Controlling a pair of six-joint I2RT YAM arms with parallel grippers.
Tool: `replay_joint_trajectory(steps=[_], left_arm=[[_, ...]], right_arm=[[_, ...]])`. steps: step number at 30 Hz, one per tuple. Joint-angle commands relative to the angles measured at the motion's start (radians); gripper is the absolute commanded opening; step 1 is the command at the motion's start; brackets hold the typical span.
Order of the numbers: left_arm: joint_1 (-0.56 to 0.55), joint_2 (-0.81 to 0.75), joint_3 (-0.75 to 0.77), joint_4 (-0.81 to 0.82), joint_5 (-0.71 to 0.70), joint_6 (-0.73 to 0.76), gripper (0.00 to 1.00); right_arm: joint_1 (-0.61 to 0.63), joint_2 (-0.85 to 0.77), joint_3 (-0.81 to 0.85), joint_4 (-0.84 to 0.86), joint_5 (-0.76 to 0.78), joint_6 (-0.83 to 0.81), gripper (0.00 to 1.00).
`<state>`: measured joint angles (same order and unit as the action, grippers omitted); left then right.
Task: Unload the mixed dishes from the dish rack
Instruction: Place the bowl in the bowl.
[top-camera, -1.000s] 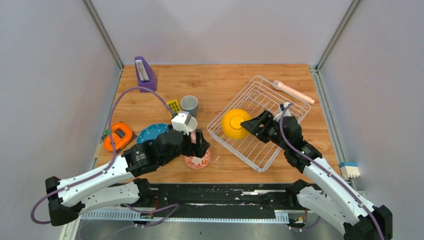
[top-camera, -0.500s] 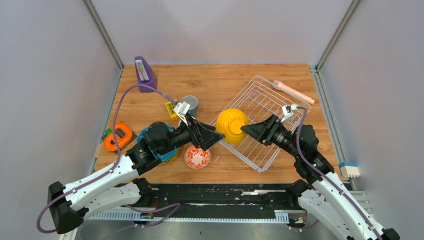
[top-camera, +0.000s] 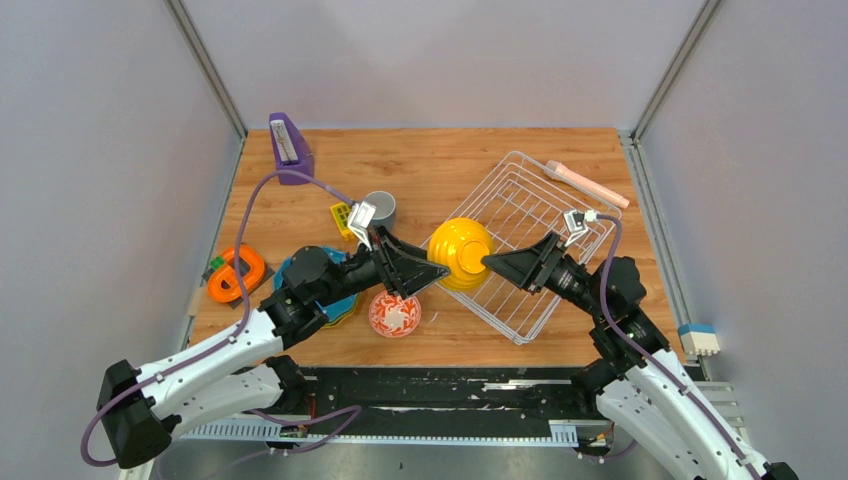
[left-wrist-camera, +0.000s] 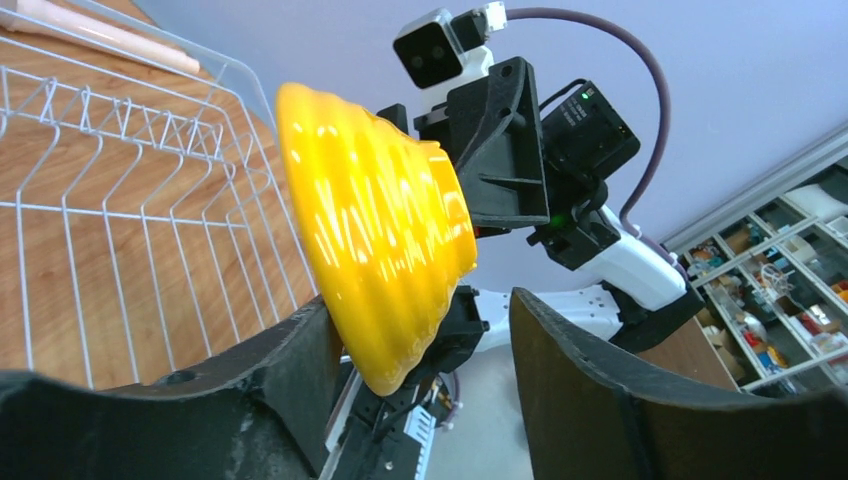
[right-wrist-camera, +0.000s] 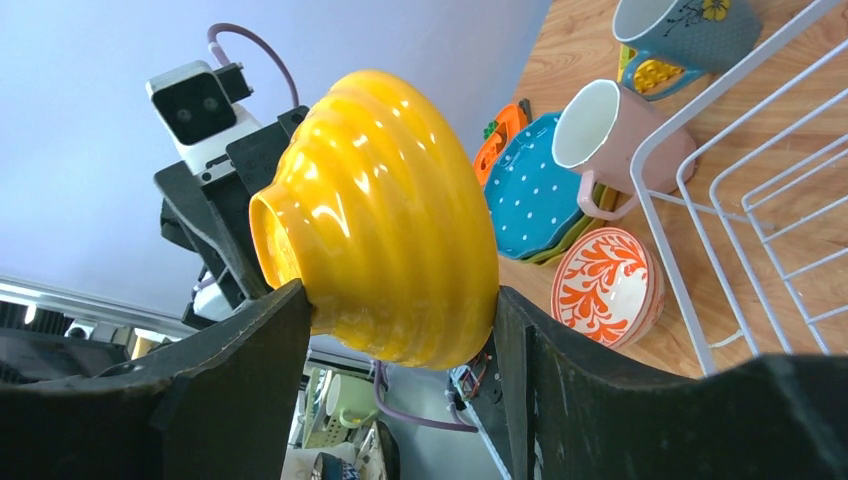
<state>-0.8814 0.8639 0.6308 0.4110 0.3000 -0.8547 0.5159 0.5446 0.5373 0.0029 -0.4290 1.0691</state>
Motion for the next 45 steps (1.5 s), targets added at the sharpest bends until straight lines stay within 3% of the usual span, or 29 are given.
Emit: replay_joint_trajectory(steps=[1, 6, 8, 14, 18, 21, 24, 29, 34, 39, 45], left_arm=[[0.013, 0.011, -0.02, 0.165, 0.073, -0.047, 0.61], [0.018, 0.019, -0.048, 0.269, 0.103, -0.093, 0.42], [0.019, 0.027, -0.055, 0.309, 0.117, -0.11, 0.3], [0.02, 0.076, -0.05, 0.388, 0.163, -0.144, 0.03], [0.019, 0.106, -0.055, 0.444, 0.182, -0.159, 0.0], [0.021, 0.107, -0.063, 0.462, 0.177, -0.159, 0.0], [0.021, 0.095, -0.056, 0.408, 0.154, -0.135, 0.0], [0.022, 0.059, -0.003, 0.154, 0.075, -0.044, 0.0], [0.021, 0.007, 0.12, -0.327, -0.103, 0.083, 0.0], [0.02, -0.022, 0.205, -0.697, -0.304, 0.151, 0.0], [0.021, -0.016, 0.255, -0.974, -0.369, 0.198, 0.0]], right_arm=[[-0.001, 0.003, 0.002, 0.115, -0.04, 0.03, 0.15], [-0.001, -0.002, -0.008, 0.151, -0.051, 0.039, 0.15], [-0.002, -0.001, -0.012, 0.166, -0.06, 0.043, 0.16], [-0.002, 0.021, -0.016, 0.183, -0.083, 0.045, 0.27], [-0.002, 0.025, -0.019, 0.17, -0.063, 0.04, 0.47], [-0.002, 0.016, -0.018, 0.133, -0.018, 0.036, 0.75], [-0.002, -0.005, -0.014, 0.07, 0.054, 0.026, 0.91], [-0.001, -0.048, -0.019, -0.046, 0.185, 0.005, 1.0], [-0.002, -0.089, -0.02, -0.138, 0.312, -0.028, 1.0], [-0.002, -0.104, -0.011, -0.213, 0.426, -0.071, 1.0], [-0.002, -0.093, 0.01, -0.289, 0.544, -0.123, 1.0]])
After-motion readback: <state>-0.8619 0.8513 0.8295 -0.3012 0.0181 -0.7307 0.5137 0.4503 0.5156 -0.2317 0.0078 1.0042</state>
